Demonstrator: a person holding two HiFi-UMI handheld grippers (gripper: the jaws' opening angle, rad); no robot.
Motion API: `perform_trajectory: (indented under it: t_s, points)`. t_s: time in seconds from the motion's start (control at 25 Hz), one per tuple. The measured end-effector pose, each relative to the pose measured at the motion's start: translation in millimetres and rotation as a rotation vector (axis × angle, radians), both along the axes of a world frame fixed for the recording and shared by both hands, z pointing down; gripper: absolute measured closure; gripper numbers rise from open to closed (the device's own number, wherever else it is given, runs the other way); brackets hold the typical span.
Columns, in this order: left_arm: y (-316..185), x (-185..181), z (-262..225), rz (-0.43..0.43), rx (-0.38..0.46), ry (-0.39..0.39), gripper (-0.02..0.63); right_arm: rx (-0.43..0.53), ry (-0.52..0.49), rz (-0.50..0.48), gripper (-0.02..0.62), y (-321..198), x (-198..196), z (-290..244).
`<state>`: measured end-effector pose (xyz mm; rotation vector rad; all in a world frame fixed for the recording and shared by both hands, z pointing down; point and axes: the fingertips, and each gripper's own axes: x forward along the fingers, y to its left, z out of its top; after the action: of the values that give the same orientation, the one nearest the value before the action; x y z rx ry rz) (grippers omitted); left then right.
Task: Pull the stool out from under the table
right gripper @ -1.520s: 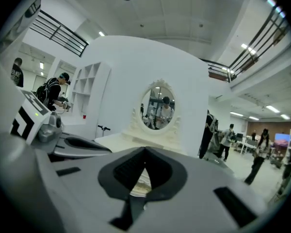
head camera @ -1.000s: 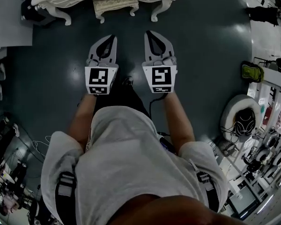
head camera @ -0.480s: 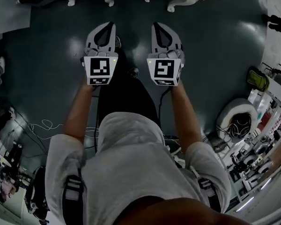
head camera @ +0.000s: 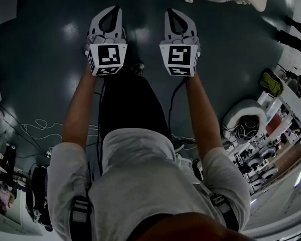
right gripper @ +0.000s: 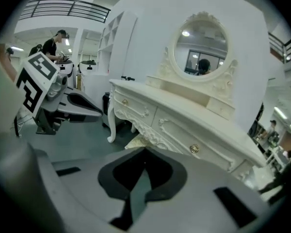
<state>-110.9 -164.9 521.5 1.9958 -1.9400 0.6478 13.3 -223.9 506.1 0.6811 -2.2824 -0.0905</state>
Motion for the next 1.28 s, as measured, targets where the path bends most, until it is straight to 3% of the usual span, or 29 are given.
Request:
perform_trajectory:
  t_s: [0.36,0.52,0.72,0.96,1.28]
  points:
    - [-7,-41,84,-0.141,-0.05,0.099,0.599,-0.079,0.045,-0.045,0.583,-7,-32,71]
    - [3,-58,114,-0.197,-0.112,0.143,0.599,-0.182,0.025,0.005,0.583,-14,-47,102]
    - [-11,-75,135,-0.207,-0.12,0.13,0.599,-0.189,-0.016,0.034,0.583,-47,-70,120]
    - [-20,-81,182,-0.316,-0.144,0.238,0.598,-0.228,0.012,0.067,0.583,-79,-52,173]
    - [-49,-79,238,-0.328,-0.124,0.215,0.598,-0.187,0.06,0.024,0.583,-113,-24,214]
